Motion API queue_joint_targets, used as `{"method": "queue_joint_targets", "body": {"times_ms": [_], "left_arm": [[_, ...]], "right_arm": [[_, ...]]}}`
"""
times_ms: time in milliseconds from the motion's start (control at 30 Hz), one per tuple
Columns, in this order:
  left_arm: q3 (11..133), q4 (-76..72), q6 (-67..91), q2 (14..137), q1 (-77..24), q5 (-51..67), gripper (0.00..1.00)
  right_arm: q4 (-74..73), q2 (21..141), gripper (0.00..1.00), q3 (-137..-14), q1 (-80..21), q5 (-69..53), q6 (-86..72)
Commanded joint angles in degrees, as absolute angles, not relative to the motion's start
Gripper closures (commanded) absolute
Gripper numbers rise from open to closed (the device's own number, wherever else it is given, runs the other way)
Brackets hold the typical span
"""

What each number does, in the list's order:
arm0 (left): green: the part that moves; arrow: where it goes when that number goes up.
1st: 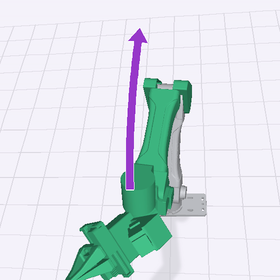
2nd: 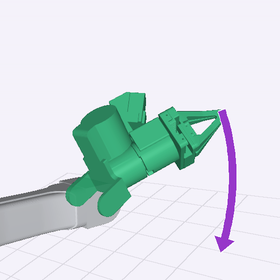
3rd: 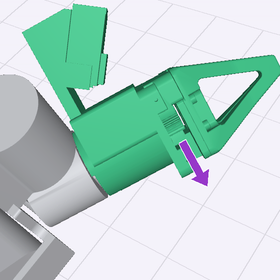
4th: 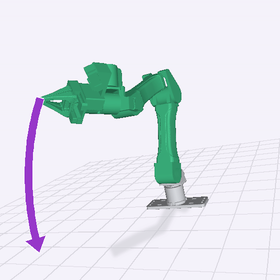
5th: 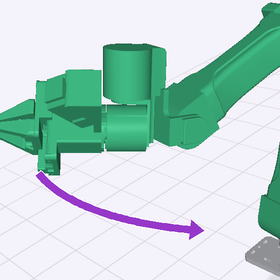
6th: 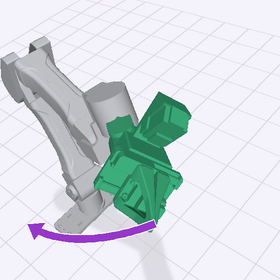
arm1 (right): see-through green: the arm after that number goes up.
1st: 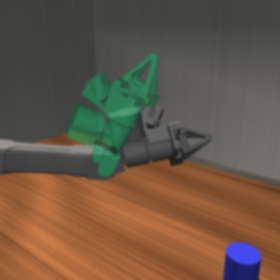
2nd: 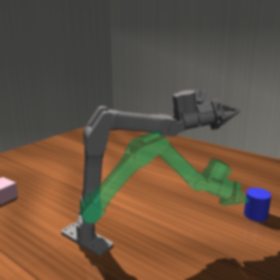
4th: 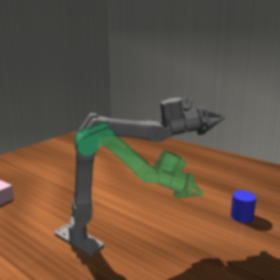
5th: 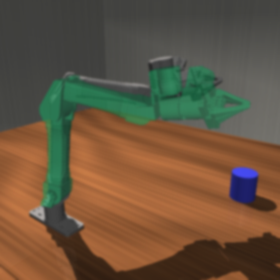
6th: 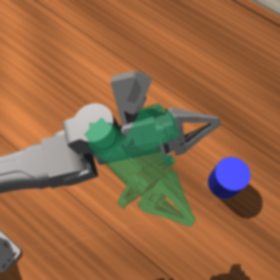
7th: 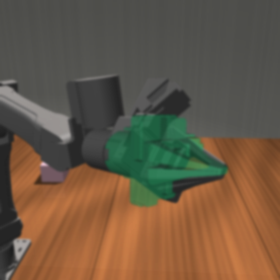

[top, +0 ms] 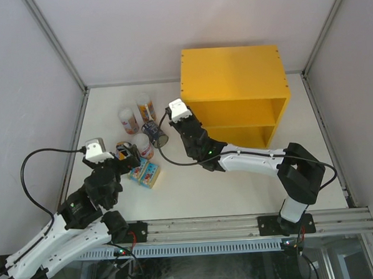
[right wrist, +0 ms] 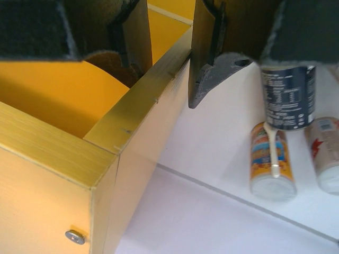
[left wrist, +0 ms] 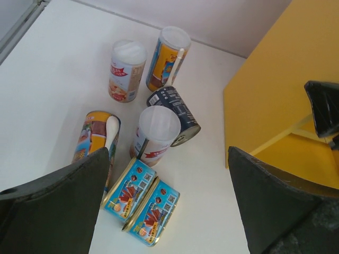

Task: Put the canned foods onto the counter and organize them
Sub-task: Move the counter to the center of the board.

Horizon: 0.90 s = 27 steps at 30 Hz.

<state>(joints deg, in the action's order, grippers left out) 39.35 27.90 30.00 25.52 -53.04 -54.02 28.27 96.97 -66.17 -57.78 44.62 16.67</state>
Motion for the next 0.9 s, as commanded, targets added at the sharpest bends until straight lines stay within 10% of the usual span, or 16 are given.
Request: {"method": "queue_joint_targets", "body": {"times_ms": [0, 567, 767, 867], "left_arm": [[41.6, 28.3, 32.2, 25.7, -50.2, -51.9, 0.03], [44.4, 25.8, 30.9, 31.5, -36.1, -39.0, 0.03], [47.7, 22.3, 30.3, 37.4, -31.3, -33.3, 0.01], [50.5, 20.9, 30.6, 41.4, -28.4, -30.5, 0.01]], "right_arm": [[27.9, 95.9, 1.0, -69.6, -63.1, 36.8, 19.2], [21.2, 96.5, 0.98, -73.3, -67.3, 38.8, 15.4], [15.7, 94.9, 0.37, -73.7, -66.9, 40.8, 11.1], [11.9, 93.3, 0.22, -73.8, -66.7, 41.4, 8.5]]}}
